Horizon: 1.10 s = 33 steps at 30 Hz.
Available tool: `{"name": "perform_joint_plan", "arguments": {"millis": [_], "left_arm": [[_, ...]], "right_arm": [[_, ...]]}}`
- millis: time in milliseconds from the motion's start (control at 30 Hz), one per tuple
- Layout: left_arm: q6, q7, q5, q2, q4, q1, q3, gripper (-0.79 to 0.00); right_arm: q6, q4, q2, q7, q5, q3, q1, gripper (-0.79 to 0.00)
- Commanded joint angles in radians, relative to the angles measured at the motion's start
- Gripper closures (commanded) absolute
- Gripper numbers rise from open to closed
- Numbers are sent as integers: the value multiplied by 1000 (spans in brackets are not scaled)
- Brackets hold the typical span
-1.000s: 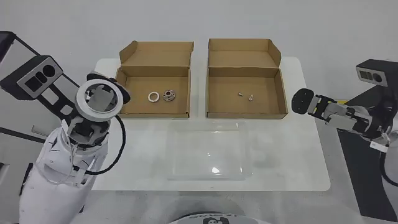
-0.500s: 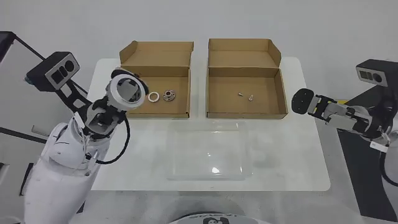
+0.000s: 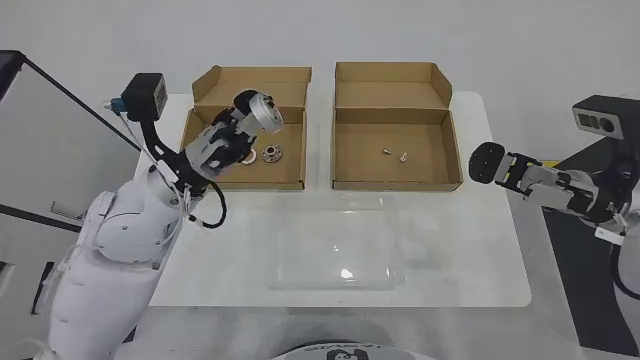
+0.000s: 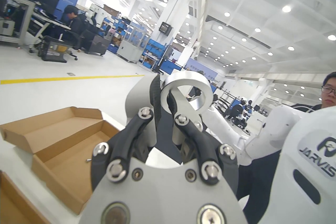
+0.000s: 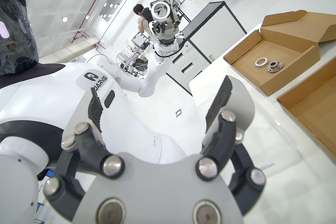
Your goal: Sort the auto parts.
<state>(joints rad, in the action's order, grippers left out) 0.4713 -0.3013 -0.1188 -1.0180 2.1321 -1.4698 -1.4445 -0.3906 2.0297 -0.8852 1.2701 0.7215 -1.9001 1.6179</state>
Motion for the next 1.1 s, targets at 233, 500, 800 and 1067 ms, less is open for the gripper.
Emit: {"name": "perform_joint_plan", "arguments": {"millis": [233, 500, 800, 1067], "left_arm": [[-190, -62, -124, -5, -55, 95, 19, 0], [-359, -177, -284, -8, -108, 188, 83, 0], [-497, -322, -462, -13, -176, 270, 170, 0], [-550, -424, -647, -13, -226, 308, 217, 0]], "right_arm": [[0, 0, 0, 0, 0, 0, 0, -785], [0, 0, 0, 0, 0, 0, 0, -785], [0, 0, 0, 0, 0, 0, 0, -785], [0, 0, 0, 0, 0, 0, 0, -785]]}}
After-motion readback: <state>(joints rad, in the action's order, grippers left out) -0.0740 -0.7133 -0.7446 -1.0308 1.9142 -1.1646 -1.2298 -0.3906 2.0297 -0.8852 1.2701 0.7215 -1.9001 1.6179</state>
